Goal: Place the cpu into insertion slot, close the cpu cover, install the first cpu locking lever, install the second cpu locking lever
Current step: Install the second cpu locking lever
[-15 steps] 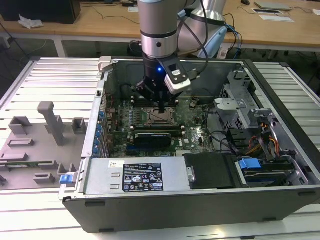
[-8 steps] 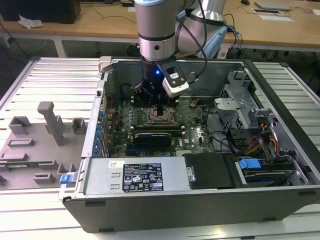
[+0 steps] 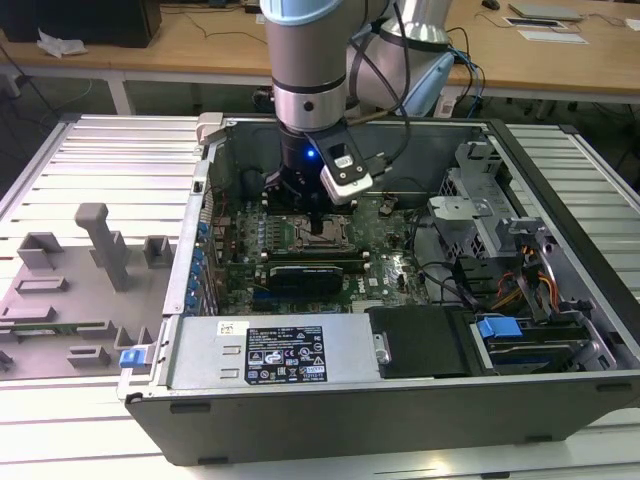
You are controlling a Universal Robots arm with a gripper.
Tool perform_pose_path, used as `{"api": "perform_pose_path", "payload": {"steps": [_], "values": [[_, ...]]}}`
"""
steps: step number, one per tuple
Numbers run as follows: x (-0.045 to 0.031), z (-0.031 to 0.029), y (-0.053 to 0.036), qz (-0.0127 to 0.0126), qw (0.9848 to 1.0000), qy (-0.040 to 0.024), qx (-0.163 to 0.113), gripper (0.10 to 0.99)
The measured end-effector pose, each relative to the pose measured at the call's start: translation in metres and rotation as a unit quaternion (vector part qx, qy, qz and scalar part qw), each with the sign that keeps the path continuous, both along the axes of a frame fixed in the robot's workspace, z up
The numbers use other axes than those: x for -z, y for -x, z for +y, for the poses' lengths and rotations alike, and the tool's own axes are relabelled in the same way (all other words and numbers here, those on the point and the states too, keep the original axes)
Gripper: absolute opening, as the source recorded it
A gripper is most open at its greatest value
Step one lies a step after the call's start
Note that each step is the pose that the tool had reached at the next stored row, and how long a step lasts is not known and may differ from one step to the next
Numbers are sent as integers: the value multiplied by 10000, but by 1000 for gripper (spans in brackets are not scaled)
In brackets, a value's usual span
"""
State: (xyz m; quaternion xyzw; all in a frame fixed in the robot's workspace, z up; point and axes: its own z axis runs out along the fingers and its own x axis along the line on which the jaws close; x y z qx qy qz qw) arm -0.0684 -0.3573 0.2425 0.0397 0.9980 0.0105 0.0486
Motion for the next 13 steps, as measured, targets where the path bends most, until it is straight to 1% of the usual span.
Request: {"api": "perform_pose_path", "payload": {"steps": [2, 5, 7, 10, 13], "values": [[20, -24, 12, 0, 10000, -52, 0, 106], [52, -41, 28, 0, 10000, -84, 0, 106], [96, -49, 42, 0, 10000, -89, 0, 106], [142, -59, 60, 0, 10000, -92, 0, 106], [175, -71, 88, 0, 9999, -110, 0, 106]]}}
